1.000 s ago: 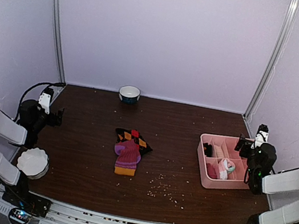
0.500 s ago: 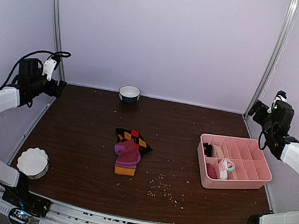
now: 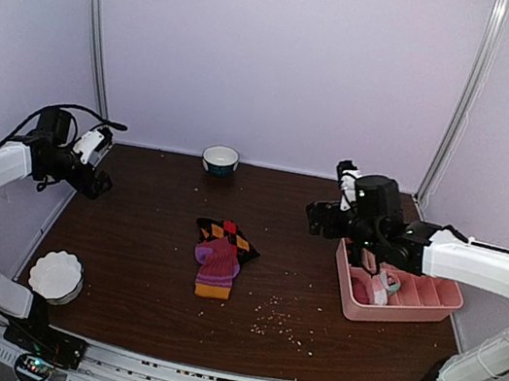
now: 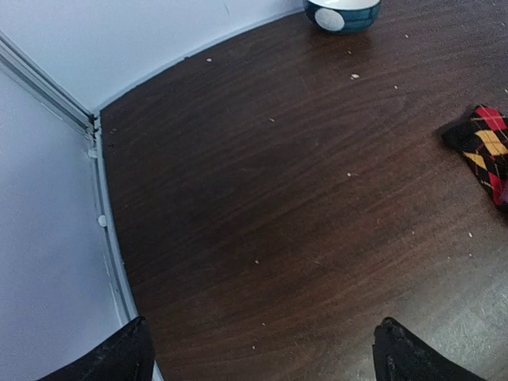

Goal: Roll the socks
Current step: Pick up the sock from the center of the board, then flatten out the sock at the center of the board, then roll the sock.

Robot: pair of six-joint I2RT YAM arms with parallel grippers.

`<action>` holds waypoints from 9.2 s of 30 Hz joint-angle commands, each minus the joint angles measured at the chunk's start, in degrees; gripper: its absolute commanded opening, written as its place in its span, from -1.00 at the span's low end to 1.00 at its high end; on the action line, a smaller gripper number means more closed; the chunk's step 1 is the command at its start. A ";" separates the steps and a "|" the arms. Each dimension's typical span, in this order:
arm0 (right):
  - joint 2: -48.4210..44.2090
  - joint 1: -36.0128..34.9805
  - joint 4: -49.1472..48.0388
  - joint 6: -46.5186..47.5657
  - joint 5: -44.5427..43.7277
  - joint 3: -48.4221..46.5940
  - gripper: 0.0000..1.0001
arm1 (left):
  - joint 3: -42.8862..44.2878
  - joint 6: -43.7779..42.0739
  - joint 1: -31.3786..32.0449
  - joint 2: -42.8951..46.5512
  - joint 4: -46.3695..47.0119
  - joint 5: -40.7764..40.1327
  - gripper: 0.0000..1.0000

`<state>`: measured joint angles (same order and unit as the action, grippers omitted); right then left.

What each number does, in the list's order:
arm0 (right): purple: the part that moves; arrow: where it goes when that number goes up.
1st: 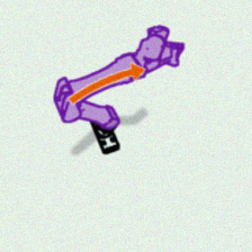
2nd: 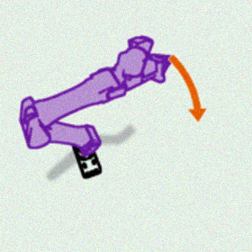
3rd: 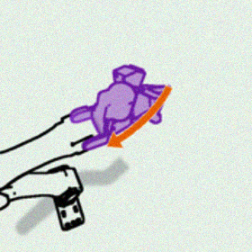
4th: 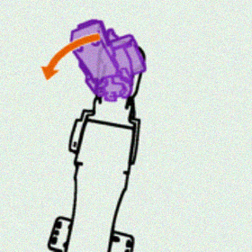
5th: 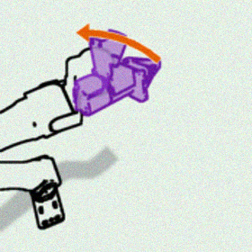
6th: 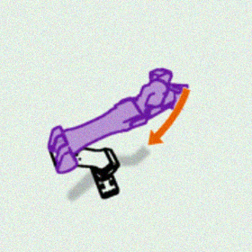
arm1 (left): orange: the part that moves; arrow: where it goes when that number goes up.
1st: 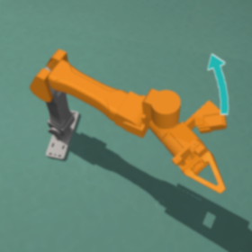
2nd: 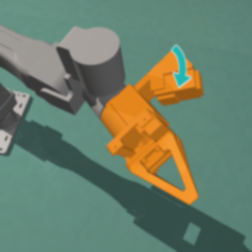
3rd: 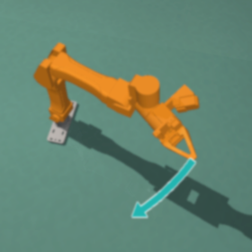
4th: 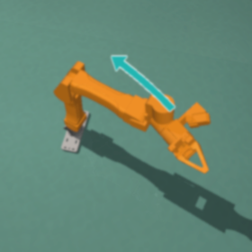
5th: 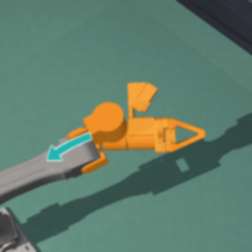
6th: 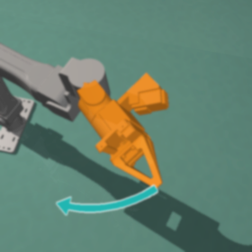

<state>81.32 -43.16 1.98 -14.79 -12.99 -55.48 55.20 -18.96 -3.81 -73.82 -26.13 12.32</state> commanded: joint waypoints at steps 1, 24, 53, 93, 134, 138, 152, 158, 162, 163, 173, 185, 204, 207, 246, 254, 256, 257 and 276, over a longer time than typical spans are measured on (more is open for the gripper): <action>10.73 -11.01 5.60 -0.78 -4.76 -8.86 0.77 | 1.12 -3.14 -0.40 0.90 -5.53 3.75 0.96; 37.62 -24.50 13.77 -9.05 2.75 -23.74 -0.13 | 0.43 -5.91 -0.35 5.07 -12.57 7.61 0.96; 19.98 -19.45 13.38 -8.00 13.95 -25.35 -1.00 | 1.36 -9.90 -0.26 3.72 -19.74 20.95 0.96; 27.27 0.10 30.25 -5.89 20.59 -64.86 -1.00 | 3.48 -11.01 4.53 4.74 -20.43 20.92 0.96; 15.37 -15.39 14.03 -26.18 23.06 -5.67 0.02 | 9.14 -18.64 33.86 -10.00 -23.10 13.70 0.96; 13.39 -15.67 11.82 -19.44 21.84 -5.30 -0.38 | 10.42 -17.95 34.18 -11.37 -22.47 15.06 0.96; 23.87 -18.51 6.13 -3.78 25.49 -7.39 -0.14 | 10.21 -19.20 38.12 -13.70 -21.51 19.77 0.96; 30.85 -13.61 3.53 -7.46 29.56 -10.53 -0.27 | 7.81 -22.45 43.54 -14.04 -20.00 15.22 0.96; 33.19 -11.44 2.13 -9.85 31.33 -11.31 -0.37 | 7.57 -23.74 48.16 -14.38 -18.49 11.32 0.96; 33.54 -10.81 1.56 -10.65 31.82 -11.04 -0.39 | 7.38 -24.08 49.34 -14.38 -17.46 10.38 0.96; 36.05 -6.26 -1.94 -18.50 40.78 -9.34 -0.53 | 7.02 -31.01 58.99 -22.11 -5.69 -1.63 0.64; 34.13 -6.13 -2.92 -19.17 48.56 -5.48 -0.60 | 8.16 -34.27 59.27 -26.62 5.59 -7.11 0.25; 32.52 -5.54 -5.91 -21.63 51.92 -3.96 -0.28 | 10.85 -35.40 59.70 -33.64 4.99 -8.72 -0.23; 30.70 -4.78 -7.25 -21.99 51.49 -1.77 -0.20 | 11.88 -34.81 59.71 -34.84 4.42 -9.35 -0.45; 14.96 -38.61 -35.47 54.61 -29.94 21.31 0.13 | 40.28 -31.78 53.78 -42.29 -40.89 16.71 -1.00; 23.00 -39.08 -45.28 68.88 -33.57 17.81 0.01 | 42.97 -31.71 53.74 -43.53 -43.16 17.26 -1.00; 25.52 -39.06 -51.25 74.01 -35.59 17.51 -0.01 | 43.22 -31.66 53.74 -43.60 -43.43 17.43 -1.00; 26.51 -39.07 -54.29 76.69 -36.44 17.36 -0.02 | 43.19 -31.63 53.74 -43.53 -43.52 17.48 -1.00; 21.23 -42.54 -27.78 55.01 -30.05 10.97 -1.00 | 32.55 -25.93 53.25 -36.68 -30.62 9.95 0.64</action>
<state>107.79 -84.53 -43.44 57.82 -47.48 -42.65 93.23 -48.16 50.28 -116.49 -64.86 26.68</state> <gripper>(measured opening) 0.024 0.707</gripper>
